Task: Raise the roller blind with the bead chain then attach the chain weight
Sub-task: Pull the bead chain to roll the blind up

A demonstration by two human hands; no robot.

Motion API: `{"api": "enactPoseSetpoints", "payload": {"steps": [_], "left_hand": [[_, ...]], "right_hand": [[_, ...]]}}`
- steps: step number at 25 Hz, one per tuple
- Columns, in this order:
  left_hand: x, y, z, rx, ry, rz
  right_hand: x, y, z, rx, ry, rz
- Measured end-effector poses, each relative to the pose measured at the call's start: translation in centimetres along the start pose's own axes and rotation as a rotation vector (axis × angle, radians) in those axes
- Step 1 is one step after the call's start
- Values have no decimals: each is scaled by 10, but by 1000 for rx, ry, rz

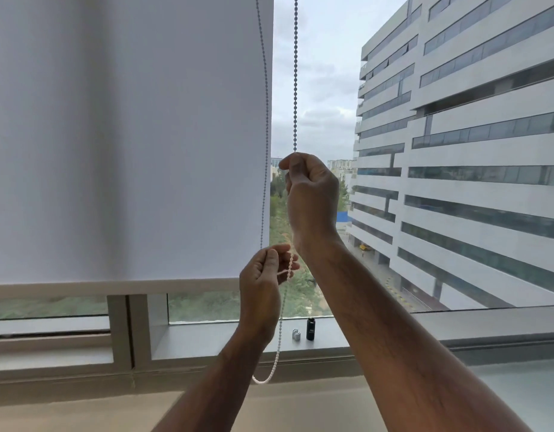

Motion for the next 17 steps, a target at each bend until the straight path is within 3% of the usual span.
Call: {"api": "enactPoseSetpoints", "payload": {"steps": [7, 17], "left_hand": [[25, 72, -57, 133, 3, 106], [64, 138, -94, 149, -87, 121]], "right_hand": [[-15, 31, 35, 1, -4, 114], [-28, 83, 91, 115, -56, 134]]}}
Point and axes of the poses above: each hand's wrist, its own z-axis away from the middle knuckle, its own x-axis out of the palm, y = z × x, the point moved 3 cm from there along -z, towards the middle knuckle, and after that the axes turned 4 degrees about x, right-handed, at the moved point
